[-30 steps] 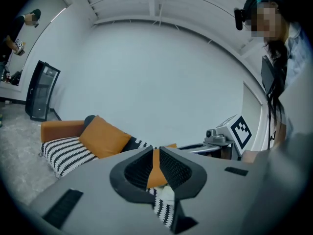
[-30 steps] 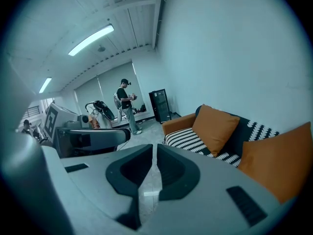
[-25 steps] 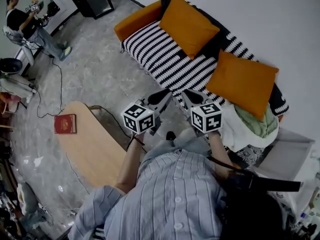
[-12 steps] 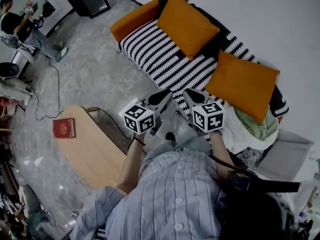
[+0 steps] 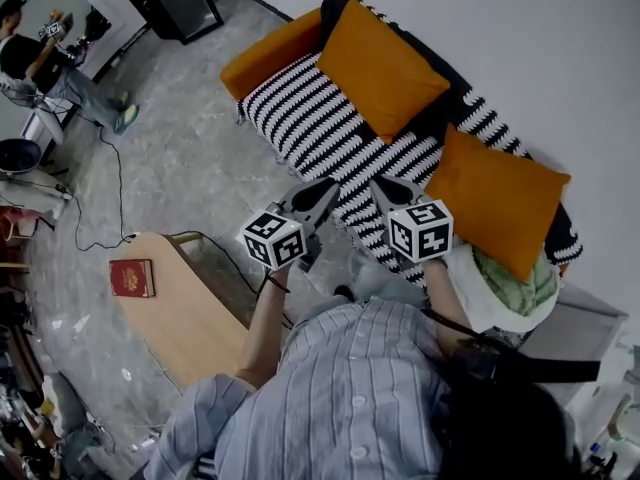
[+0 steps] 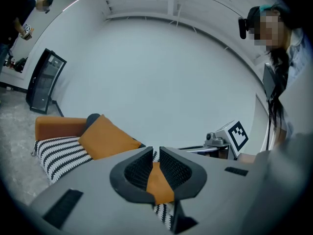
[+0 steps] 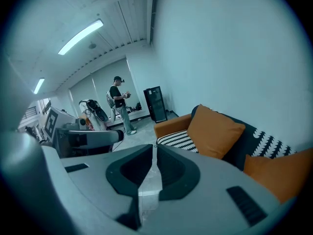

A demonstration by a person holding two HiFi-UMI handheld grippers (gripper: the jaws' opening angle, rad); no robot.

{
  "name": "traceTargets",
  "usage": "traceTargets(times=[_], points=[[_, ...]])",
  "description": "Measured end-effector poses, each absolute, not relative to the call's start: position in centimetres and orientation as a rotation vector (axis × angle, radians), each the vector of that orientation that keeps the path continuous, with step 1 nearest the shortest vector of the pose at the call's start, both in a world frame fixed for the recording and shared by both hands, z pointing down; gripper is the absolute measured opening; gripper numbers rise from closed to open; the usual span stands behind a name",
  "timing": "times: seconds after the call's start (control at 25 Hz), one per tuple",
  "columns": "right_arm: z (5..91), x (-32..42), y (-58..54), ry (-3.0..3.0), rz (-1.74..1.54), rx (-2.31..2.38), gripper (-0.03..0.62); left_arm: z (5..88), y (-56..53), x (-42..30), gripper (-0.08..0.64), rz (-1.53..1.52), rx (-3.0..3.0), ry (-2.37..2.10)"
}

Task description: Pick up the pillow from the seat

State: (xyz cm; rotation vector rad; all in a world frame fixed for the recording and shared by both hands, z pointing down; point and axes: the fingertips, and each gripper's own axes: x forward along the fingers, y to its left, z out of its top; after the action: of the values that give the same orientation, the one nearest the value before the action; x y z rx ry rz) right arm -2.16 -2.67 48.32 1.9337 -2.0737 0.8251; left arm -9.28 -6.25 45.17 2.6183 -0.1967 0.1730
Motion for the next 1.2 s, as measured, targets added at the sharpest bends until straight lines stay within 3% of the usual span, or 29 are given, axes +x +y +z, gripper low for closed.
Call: traceTargets(times=[0.6,1.2], points=[[50.2,7.7,-11.6,-2.071,0.925,1.957,0.037,45.6,-15.4,-0.1,0.034,0.243,2.615,-0.212],[52.5,15.1,-11.1,-1.96,1.043,2.109,0.038,46.9,-14.4,6.5,0.034,0.395,2.628,-0.076]])
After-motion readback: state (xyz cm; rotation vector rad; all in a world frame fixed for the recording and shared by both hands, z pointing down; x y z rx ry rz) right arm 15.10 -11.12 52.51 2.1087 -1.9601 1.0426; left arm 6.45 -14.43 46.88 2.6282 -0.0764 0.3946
